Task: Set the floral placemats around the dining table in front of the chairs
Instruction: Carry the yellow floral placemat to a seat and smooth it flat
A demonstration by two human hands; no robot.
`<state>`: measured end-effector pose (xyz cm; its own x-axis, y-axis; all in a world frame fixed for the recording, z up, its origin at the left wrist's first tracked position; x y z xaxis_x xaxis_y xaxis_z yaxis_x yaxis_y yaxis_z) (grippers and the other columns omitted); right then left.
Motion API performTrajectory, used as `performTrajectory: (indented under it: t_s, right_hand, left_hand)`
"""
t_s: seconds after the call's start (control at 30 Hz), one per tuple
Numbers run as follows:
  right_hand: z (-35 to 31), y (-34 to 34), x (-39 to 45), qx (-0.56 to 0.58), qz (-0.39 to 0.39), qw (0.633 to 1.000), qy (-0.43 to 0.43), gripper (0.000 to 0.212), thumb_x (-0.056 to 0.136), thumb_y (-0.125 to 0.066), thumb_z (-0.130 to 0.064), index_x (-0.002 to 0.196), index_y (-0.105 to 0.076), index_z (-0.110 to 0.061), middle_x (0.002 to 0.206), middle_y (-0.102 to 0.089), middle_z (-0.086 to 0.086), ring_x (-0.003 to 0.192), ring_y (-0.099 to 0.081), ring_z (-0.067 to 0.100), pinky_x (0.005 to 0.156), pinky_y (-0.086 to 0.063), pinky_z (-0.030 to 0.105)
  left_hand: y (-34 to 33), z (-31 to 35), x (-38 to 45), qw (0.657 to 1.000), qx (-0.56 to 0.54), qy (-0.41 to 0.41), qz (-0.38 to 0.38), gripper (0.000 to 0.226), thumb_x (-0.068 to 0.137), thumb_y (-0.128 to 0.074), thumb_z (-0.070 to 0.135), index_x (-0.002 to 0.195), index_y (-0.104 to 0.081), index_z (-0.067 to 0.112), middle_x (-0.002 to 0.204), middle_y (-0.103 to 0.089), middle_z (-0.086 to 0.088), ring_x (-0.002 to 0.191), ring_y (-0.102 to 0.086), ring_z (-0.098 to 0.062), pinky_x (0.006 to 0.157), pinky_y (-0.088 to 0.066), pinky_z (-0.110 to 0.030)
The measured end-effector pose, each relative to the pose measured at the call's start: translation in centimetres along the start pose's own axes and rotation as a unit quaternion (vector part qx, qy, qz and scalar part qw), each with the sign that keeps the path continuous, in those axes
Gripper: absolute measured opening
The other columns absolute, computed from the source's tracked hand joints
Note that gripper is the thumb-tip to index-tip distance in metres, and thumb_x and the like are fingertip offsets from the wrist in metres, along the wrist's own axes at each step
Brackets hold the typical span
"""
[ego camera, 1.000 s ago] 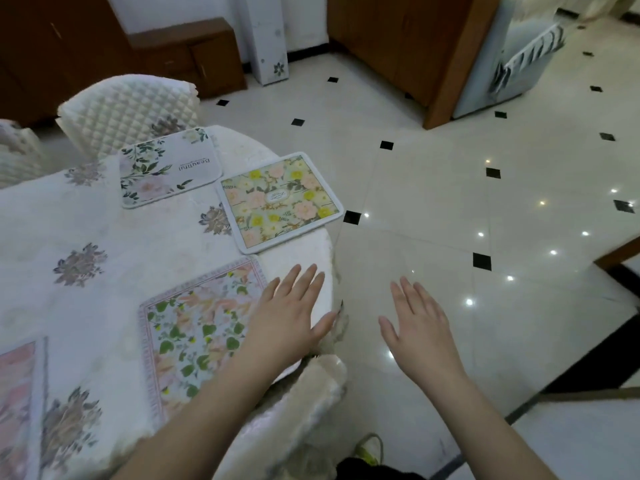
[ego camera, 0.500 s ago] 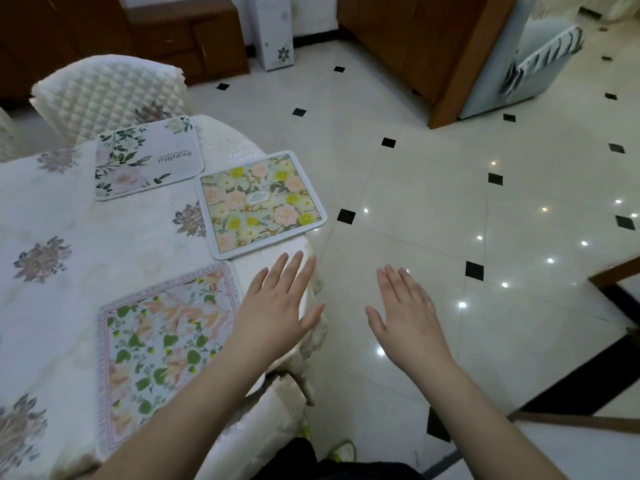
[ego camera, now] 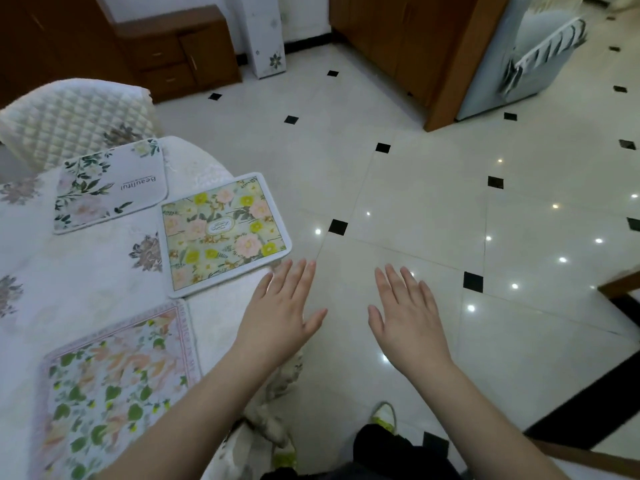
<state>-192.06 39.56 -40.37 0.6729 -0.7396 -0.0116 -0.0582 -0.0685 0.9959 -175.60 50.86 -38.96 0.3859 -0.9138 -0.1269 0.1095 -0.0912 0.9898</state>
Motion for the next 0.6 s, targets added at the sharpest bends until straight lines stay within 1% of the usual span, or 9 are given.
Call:
performTrajectory:
  t_s: [0.03, 0.1, 0.17, 0.3, 0.37, 0.43, 0.47, 0.57, 0.6]
  right_hand:
    - [1.3, -0.1, 0.6, 0.004, -0.002, 1.0, 0.005, 0.063, 0.093, -0.026, -0.042, 0.146, -0.042, -0.011, 0.151, -0.043, 0.008, 0.141, -0.037, 0.029, 0.115, -0.014, 0.042]
    - [3.9, -0.1, 2.0, 0.007, -0.005, 1.0, 0.012, 0.063, 0.093, -0.028, -0.041, 0.145, -0.044, -0.011, 0.149, -0.045, 0.008, 0.14, -0.039, 0.029, 0.115, -0.015, 0.043]
    - [6.4, -0.1, 3.3, 0.005, -0.01, 1.0, 0.019, 0.063, 0.092, -0.029, -0.041, 0.144, -0.045, -0.01, 0.148, -0.048, 0.008, 0.138, -0.041, 0.03, 0.114, -0.016, 0.043]
    - [9.6, 1.1, 5.6, 0.012, -0.001, 0.999, 0.03, 0.062, 0.091, -0.031, -0.04, 0.141, -0.05, -0.01, 0.144, -0.052, 0.008, 0.135, -0.046, 0.03, 0.112, -0.02, 0.043]
    - [10.0, 1.8, 7.1, 0.017, 0.006, 0.999, 0.037, 0.062, 0.091, -0.032, -0.04, 0.14, -0.051, -0.009, 0.143, -0.053, 0.008, 0.134, -0.047, 0.031, 0.111, -0.02, 0.043]
    - [9.8, 2.0, 8.7, 0.02, 0.011, 0.998, 0.052, 0.062, 0.091, -0.031, -0.04, 0.141, -0.05, -0.009, 0.144, -0.052, 0.008, 0.135, -0.046, 0.03, 0.11, -0.02, 0.042]
    - [9.5, 2.1, 9.6, 0.022, 0.01, 0.998, 0.06, 0.062, 0.091, -0.03, -0.041, 0.141, -0.049, -0.009, 0.145, -0.051, 0.008, 0.136, -0.045, 0.03, 0.111, -0.019, 0.042]
    - [8.0, 1.9, 11.9, 0.027, 0.0, 0.996, 0.088, 0.062, 0.092, -0.029, -0.042, 0.143, -0.047, -0.01, 0.148, -0.048, 0.007, 0.138, -0.042, 0.028, 0.112, -0.015, 0.04]
    - [7.3, 1.7, 12.7, 0.025, -0.004, 0.995, 0.098, 0.062, 0.093, -0.029, -0.042, 0.143, -0.047, -0.01, 0.148, -0.048, 0.007, 0.138, -0.042, 0.028, 0.112, -0.014, 0.039]
  left_hand:
    - [-0.3, 1.1, 1.0, 1.0, 0.008, 0.004, 0.001, 0.078, 0.093, -0.027, 0.061, 0.155, -0.028, 0.014, 0.158, -0.037, -0.005, 0.147, -0.032, -0.024, 0.118, -0.024, -0.042]
    - [-0.6, 3.1, 3.2, 1.0, 0.019, 0.006, 0.006, 0.076, 0.093, -0.032, 0.059, 0.152, -0.037, 0.011, 0.152, -0.045, -0.007, 0.143, -0.04, -0.026, 0.117, -0.022, -0.04]
    - [-0.3, 5.2, 4.9, 1.0, 0.016, 0.012, 0.002, 0.075, 0.092, -0.034, 0.058, 0.149, -0.042, 0.01, 0.149, -0.049, -0.007, 0.139, -0.045, -0.026, 0.114, -0.019, -0.038]
    - [0.7, 7.7, 6.9, 0.999, 0.026, 0.033, -0.013, 0.073, 0.091, -0.037, 0.058, 0.143, -0.051, 0.01, 0.143, -0.057, -0.005, 0.133, -0.053, -0.023, 0.113, -0.033, -0.037]
    - [1.1, 7.6, 7.8, 0.999, 0.025, 0.047, -0.003, 0.073, 0.091, -0.036, 0.058, 0.143, -0.052, 0.01, 0.143, -0.057, -0.004, 0.132, -0.053, -0.023, 0.113, -0.033, -0.035]
    - [1.1, 6.7, 8.5, 0.997, 0.027, 0.066, 0.008, 0.073, 0.092, -0.033, 0.058, 0.146, -0.048, 0.011, 0.146, -0.053, -0.005, 0.136, -0.049, -0.023, 0.113, -0.035, -0.037]
    - [1.1, 6.1, 8.8, 0.997, 0.024, 0.075, 0.003, 0.075, 0.092, -0.029, 0.059, 0.15, -0.042, 0.012, 0.151, -0.047, -0.005, 0.141, -0.043, -0.023, 0.114, -0.031, -0.038]
    - [1.2, 4.2, 9.4, 0.995, 0.008, 0.1, -0.004, 0.081, 0.092, -0.011, 0.063, 0.159, -0.014, 0.017, 0.165, -0.019, -0.001, 0.153, -0.012, -0.021, 0.119, -0.003, -0.037]
    - [1.2, 3.5, 9.7, 0.994, 0.004, 0.112, -0.002, 0.083, 0.09, -0.005, 0.064, 0.159, -0.009, 0.019, 0.166, -0.013, 0.0, 0.153, -0.007, -0.02, 0.118, 0.002, -0.036]
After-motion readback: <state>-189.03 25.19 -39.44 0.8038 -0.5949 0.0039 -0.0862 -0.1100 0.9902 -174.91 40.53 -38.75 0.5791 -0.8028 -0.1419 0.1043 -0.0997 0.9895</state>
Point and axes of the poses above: each hand's wrist, its own x-axis towards the middle knuckle, its own y-axis out of the back of the hand, z = x × y, the point moved 5 cm from there along x, towards the middle knuckle
